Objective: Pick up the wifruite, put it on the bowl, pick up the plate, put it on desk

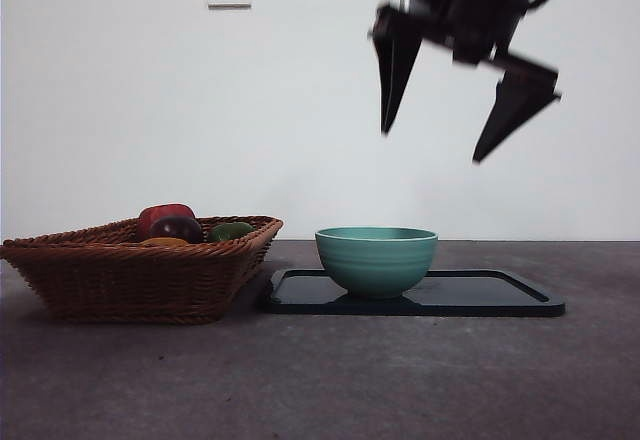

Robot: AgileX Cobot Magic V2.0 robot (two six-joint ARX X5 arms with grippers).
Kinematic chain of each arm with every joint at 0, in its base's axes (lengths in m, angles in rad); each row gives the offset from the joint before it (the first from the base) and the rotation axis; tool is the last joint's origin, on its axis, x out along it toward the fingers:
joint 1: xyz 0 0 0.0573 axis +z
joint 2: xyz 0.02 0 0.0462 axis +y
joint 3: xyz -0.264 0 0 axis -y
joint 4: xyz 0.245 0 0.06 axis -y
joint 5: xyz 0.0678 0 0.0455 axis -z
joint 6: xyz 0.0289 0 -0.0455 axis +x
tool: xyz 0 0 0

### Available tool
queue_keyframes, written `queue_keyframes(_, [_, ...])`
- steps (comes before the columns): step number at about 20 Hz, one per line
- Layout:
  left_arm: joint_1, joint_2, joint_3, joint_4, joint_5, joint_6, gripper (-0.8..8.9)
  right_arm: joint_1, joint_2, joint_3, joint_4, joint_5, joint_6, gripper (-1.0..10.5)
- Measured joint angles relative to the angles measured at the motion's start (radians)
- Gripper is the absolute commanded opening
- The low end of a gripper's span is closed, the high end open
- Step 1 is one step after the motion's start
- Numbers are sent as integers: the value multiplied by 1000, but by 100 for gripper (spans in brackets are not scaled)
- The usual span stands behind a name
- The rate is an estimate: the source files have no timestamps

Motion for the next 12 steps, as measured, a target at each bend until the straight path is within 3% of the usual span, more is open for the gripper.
queue_keyframes(8, [0, 0, 0, 0, 0, 0, 594, -43, 217, 39, 29, 0, -23, 566])
queue_keyframes(12, [0, -1, 0, 0, 0, 0, 595, -56, 246, 39, 70, 0, -23, 340])
